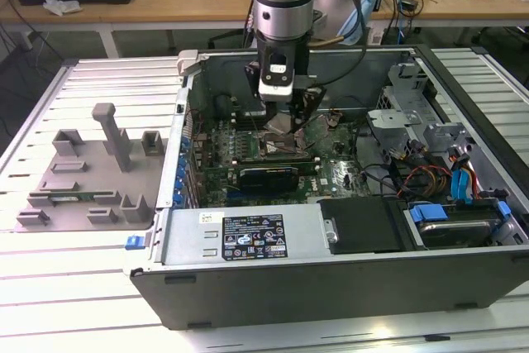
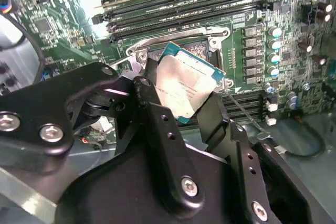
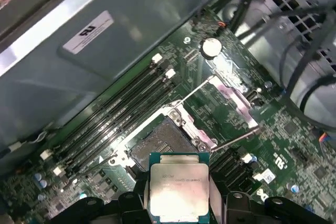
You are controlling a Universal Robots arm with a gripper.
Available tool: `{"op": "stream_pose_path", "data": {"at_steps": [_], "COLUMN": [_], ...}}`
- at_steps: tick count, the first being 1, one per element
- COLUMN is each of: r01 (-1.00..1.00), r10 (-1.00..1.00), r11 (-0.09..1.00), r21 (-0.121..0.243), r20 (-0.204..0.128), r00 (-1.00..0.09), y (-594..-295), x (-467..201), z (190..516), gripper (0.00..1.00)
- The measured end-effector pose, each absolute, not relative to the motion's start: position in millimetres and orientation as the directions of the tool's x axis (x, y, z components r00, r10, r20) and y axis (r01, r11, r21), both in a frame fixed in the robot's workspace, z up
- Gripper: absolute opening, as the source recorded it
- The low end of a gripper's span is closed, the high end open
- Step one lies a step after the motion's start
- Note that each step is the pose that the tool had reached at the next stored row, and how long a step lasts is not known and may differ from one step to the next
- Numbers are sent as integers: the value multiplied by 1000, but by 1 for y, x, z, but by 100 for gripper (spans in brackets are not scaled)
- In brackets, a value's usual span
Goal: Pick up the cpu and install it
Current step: 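Place the cpu into insertion slot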
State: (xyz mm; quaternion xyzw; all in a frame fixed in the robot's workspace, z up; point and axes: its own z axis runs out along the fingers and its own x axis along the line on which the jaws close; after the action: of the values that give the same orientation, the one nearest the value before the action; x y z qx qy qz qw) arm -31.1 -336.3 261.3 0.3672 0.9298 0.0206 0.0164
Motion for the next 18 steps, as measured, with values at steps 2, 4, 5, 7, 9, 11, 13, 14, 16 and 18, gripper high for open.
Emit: {"op": "stream_pose_path", "data": {"at_steps": [2,4,5,7,9,11,13,14,16,18], "r01": [712,744,761,788,811,833,854,865,889,908], "r10": [714,745,762,789,813,834,856,867,891,910], "r11": [700,667,647,614,583,551,517,499,455,415], "r21": [50,50,50,50,50,50,50,50,49,49], "r20": [-15,-16,-16,-16,-16,-16,-16,-16,-15,-15], "r00": [-700,-667,-647,-614,-583,-551,-517,-499,-454,-415], "y": [-336,-336,-336,-336,-336,-336,-336,-336,-336,-336], "x": [-31,-31,-31,-31,-31,-31,-31,-31,-31,-31], "z": [261,261,261,261,260,260,260,259,259,259], "gripper": [54,54,54,54,54,54,54,54,54,54]}}
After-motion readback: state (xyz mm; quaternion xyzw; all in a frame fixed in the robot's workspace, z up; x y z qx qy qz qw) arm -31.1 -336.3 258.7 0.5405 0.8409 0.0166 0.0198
